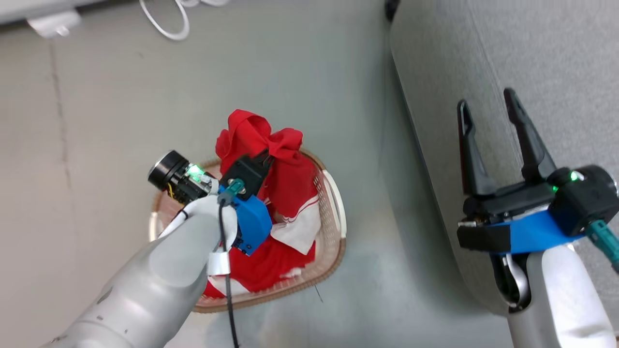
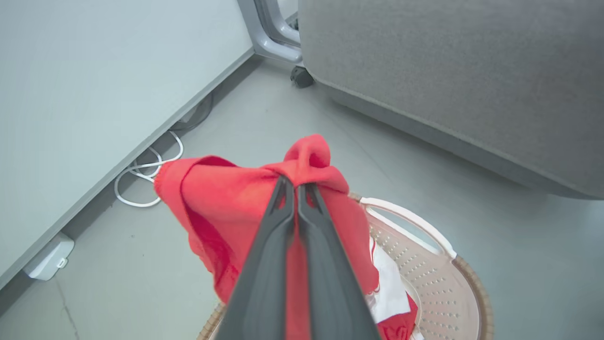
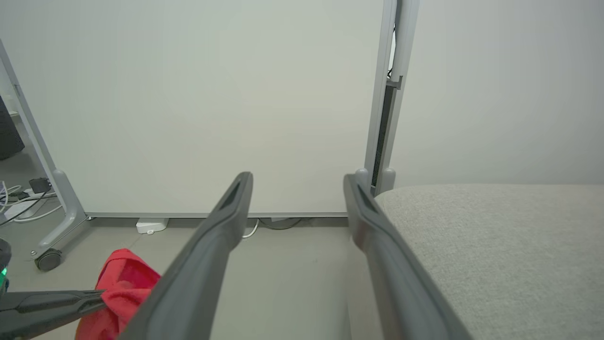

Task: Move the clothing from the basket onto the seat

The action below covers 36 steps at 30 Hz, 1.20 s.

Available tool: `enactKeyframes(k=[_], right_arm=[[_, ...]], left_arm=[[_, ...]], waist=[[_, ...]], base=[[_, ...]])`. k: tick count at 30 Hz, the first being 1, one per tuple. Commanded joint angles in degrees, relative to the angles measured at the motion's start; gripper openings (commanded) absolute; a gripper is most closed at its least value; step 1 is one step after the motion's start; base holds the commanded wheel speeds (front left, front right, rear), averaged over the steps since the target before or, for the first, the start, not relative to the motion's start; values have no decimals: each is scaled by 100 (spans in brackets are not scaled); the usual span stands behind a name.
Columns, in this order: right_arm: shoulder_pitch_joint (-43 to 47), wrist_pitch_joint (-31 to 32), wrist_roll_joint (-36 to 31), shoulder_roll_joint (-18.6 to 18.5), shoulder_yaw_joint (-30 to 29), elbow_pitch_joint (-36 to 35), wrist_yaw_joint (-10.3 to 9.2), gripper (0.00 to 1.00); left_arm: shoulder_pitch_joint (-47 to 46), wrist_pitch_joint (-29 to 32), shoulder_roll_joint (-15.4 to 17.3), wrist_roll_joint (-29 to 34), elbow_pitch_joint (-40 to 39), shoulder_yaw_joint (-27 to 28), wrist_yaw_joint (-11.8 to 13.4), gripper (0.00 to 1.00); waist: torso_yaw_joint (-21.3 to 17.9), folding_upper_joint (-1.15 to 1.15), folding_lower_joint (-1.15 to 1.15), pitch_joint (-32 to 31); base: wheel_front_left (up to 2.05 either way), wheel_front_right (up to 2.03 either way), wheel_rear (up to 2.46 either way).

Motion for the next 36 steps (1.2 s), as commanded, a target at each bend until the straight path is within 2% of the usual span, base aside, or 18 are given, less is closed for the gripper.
enactKeyframes(k=[1,10,18,29,36], right_arm=[[154,-18,-62,-12,-15,26,1,100],[623,-18,-98,-12,-56,137,1,100],[1016,-18,-43,-12,-40,221,1,100],[1489,-18,25,-12,-30,263,1,100],[1579,-18,74,-13,5,245,1,100]], left_arm=[[129,-27,65,10,-224,169,73,0],[724,-29,198,223,-1480,1202,258,0],[1168,-29,113,468,-2247,1901,231,0],[1543,-29,38,730,-2706,2279,101,0],[1657,-29,21,800,-2814,2324,62,0]], waist=[[238,0,1,-440],[432,0,1,-1269],[492,0,1,-1915],[595,0,1,-2486],[634,0,1,-2577]], base=[[0,0,0],[0,0,0],[0,0,0],[0,0,0],[0,0,0]])
